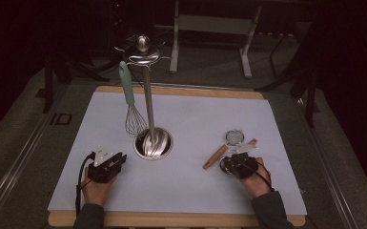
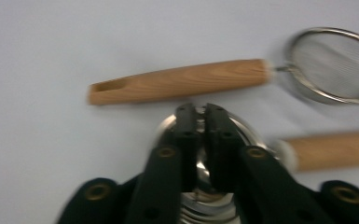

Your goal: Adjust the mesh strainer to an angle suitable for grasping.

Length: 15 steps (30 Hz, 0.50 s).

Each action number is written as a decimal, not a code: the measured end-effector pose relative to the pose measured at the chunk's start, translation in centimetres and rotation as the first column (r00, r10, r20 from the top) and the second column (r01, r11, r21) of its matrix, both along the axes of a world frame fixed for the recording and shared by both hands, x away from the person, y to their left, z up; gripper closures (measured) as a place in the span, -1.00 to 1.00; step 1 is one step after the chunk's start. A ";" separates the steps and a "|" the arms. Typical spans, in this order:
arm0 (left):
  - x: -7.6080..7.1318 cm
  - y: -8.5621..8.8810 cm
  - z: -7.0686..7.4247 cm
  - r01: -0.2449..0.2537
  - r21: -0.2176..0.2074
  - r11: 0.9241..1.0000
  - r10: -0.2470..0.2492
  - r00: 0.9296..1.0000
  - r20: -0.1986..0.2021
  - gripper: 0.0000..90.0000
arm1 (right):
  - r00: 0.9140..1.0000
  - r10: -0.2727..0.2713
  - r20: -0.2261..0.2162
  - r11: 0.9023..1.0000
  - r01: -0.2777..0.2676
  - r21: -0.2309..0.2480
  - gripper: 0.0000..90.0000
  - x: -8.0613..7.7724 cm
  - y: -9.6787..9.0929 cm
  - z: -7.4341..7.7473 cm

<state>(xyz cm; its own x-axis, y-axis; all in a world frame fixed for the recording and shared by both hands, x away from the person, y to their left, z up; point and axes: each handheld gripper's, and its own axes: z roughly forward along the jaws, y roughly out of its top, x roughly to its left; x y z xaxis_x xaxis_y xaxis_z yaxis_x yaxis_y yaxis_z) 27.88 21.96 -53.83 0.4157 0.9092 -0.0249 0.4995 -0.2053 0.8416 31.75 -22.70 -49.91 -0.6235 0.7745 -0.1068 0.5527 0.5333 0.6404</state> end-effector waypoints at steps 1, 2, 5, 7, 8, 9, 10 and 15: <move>0.0 0.0 0.0 -0.001 0.003 1.000 0.001 1.000 -0.001 0.67 | 1.000 0.014 -0.001 1.000 -0.014 -0.008 0.96 -0.1 0.4 -0.2; 0.0 0.0 0.0 -0.001 0.004 1.000 0.001 1.000 -0.002 0.67 | 0.999 0.034 -0.002 0.999 -0.034 -0.023 1.00 -0.2 0.9 -0.4; 0.0 -0.1 0.0 -0.002 0.016 1.000 0.002 1.000 -0.002 0.66 | 0.998 0.060 -0.017 0.998 -0.061 -0.036 1.00 -0.4 1.7 -0.9; 0.0 -0.2 0.0 -0.004 0.023 1.000 0.004 1.000 -0.002 0.65 | 0.998 0.067 -0.018 0.997 -0.067 -0.042 1.00 -0.3 2.1 -1.2; 0.0 -0.2 0.0 -0.004 0.025 1.000 0.004 1.000 -0.002 0.65 | 0.997 0.082 -0.017 0.996 -0.082 -0.040 1.00 -0.3 2.4 -1.2; 0.0 -0.2 -0.1 -0.004 0.025 1.000 0.004 1.000 -0.001 0.65 | 0.996 0.091 -0.018 0.995 -0.091 -0.044 1.00 -0.3 2.6 -1.2; 0.0 -0.2 0.0 -0.004 0.027 1.000 0.004 1.000 -0.001 0.65 | 0.995 0.101 -0.017 0.994 -0.102 -0.049 1.00 -0.4 2.9 -1.2; 0.0 -0.3 0.0 -0.003 0.031 1.000 0.003 1.000 -0.002 0.65 | 0.990 0.137 -0.018 0.986 -0.138 -0.091 1.00 -0.3 4.3 -1.7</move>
